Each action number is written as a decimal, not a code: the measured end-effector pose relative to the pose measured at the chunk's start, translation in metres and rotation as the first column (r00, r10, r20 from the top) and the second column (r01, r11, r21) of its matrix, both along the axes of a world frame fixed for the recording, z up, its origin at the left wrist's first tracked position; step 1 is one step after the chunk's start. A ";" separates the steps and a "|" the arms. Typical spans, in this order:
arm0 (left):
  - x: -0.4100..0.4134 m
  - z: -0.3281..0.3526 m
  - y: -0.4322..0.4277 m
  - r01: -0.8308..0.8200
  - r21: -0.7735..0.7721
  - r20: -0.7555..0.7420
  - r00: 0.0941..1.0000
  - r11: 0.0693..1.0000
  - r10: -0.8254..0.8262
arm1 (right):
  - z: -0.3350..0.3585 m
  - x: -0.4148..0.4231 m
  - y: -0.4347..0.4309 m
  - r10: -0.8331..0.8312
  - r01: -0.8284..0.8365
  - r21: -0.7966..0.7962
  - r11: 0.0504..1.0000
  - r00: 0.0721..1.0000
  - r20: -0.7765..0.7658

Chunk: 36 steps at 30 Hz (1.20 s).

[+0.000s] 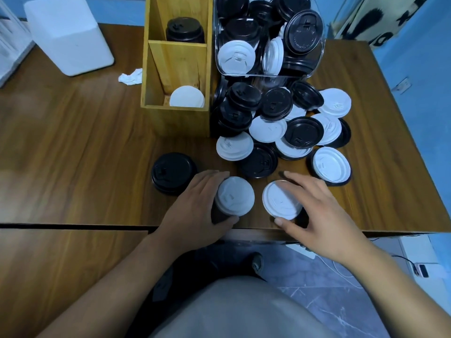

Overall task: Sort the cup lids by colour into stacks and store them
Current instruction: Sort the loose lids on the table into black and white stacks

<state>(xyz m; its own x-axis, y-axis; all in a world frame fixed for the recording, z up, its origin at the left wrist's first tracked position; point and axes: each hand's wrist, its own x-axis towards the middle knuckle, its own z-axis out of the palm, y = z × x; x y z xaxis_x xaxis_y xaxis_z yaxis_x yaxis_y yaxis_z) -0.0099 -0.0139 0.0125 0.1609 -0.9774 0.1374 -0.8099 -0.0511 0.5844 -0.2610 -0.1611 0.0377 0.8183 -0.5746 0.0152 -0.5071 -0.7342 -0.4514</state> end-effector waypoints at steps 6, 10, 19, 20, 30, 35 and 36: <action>0.001 0.003 -0.001 0.022 0.011 0.003 1.000 1.000 -0.022 | 0.007 0.005 0.003 -0.067 0.041 0.142 0.989 0.980 0.186; 0.002 0.004 -0.003 0.041 0.011 0.003 0.999 0.999 -0.041 | 0.011 0.039 0.017 -0.035 0.003 0.117 0.993 0.962 0.270; 0.009 0.002 0.000 0.100 0.054 -0.027 0.995 0.993 -0.099 | -0.011 0.064 0.025 0.082 -0.089 0.033 0.995 0.984 0.160; 0.010 0.001 0.000 0.103 0.063 -0.027 0.994 0.993 -0.101 | -0.012 0.064 0.025 0.079 -0.084 0.028 0.996 0.986 0.149; 0.005 -0.007 -0.002 0.093 0.012 0.036 0.995 0.996 -0.094 | -0.013 0.069 0.033 0.141 -0.135 -0.139 0.981 0.989 0.035; 0.006 -0.011 -0.004 0.086 -0.048 0.031 0.996 0.995 -0.085 | -0.003 0.059 0.027 0.120 -0.115 -0.064 0.991 0.990 0.072; 0.005 -0.011 -0.005 0.082 -0.058 0.035 0.996 0.995 -0.080 | 0.001 0.050 0.021 0.073 -0.069 -0.034 0.997 0.988 0.136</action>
